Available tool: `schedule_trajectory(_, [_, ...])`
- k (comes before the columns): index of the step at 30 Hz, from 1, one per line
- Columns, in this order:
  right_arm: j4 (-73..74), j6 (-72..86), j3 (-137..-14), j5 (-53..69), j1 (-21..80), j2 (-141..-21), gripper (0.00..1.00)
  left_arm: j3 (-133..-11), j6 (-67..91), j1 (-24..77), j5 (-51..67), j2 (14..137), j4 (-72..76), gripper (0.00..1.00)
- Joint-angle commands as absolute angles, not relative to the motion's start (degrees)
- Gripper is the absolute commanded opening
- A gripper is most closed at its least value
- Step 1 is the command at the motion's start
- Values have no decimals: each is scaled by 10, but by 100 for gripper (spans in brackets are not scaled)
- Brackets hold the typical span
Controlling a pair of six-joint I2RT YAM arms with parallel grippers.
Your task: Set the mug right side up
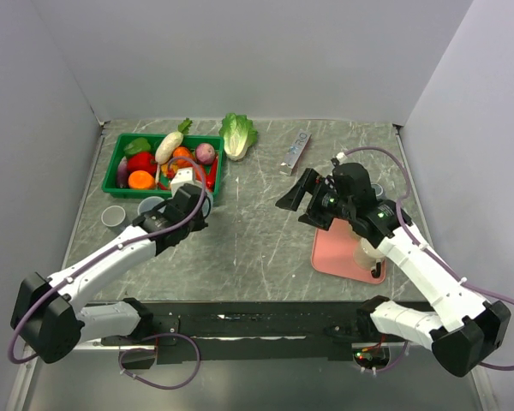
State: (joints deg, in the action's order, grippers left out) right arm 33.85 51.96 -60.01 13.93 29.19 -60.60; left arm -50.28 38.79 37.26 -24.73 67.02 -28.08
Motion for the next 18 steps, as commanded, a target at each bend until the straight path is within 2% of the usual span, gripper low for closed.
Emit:
schedule_trajectory(1, [338, 513, -613, 148, 284, -608, 100, -476, 410, 365, -301, 664, -189, 1])
schedule_trajectory(8, [343, 507, -609, 158, 275, -614, 100, -455, 401, 340, -308, 710, -179, 1])
schedule_trajectory(18, [344, 506, -597, 170, 264, -617, 100, -432, 361, 298, -287, 715, -175, 1])
